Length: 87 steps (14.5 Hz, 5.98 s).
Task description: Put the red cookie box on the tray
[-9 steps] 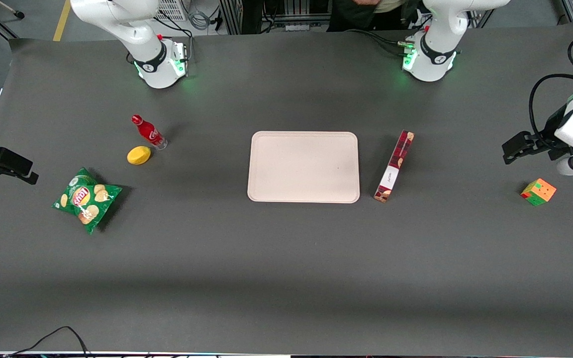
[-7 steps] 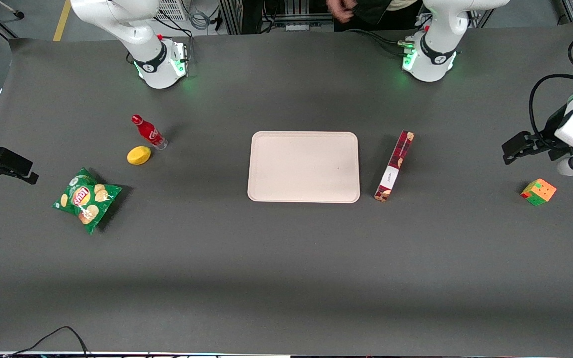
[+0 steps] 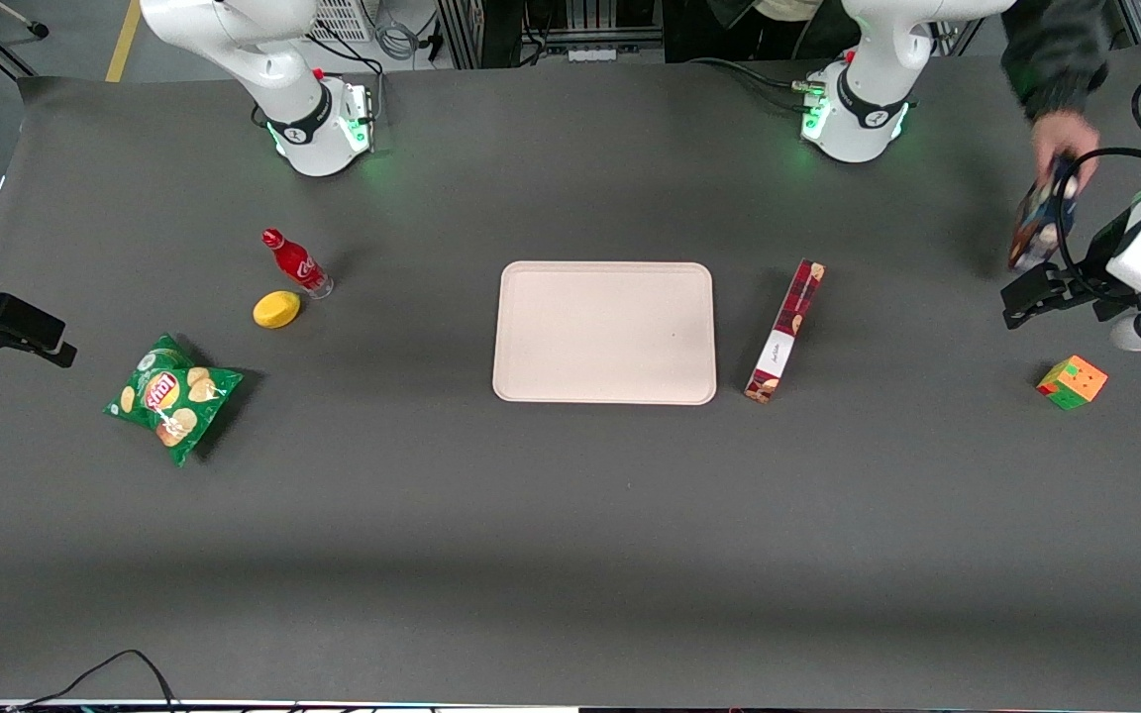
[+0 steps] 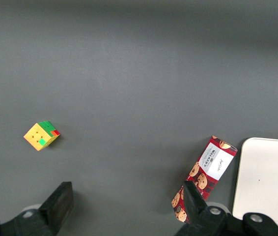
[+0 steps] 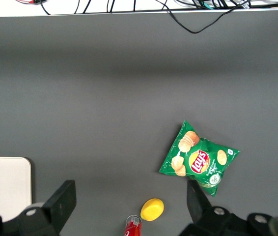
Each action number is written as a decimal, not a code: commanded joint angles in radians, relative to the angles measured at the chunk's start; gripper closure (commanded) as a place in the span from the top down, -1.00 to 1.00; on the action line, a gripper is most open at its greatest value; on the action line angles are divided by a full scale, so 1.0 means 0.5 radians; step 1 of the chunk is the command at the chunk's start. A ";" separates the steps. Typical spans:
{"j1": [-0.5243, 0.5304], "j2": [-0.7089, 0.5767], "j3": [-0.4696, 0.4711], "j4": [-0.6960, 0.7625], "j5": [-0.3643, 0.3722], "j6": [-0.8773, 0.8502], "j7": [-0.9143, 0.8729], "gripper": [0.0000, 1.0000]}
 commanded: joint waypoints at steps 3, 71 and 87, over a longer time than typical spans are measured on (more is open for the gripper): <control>-0.004 0.027 0.008 0.062 -0.025 -0.047 0.035 1.00; 0.018 0.460 -0.640 -1.690 0.160 2.132 0.250 0.47; 0.027 0.159 -0.640 -0.510 0.129 0.354 0.311 -0.84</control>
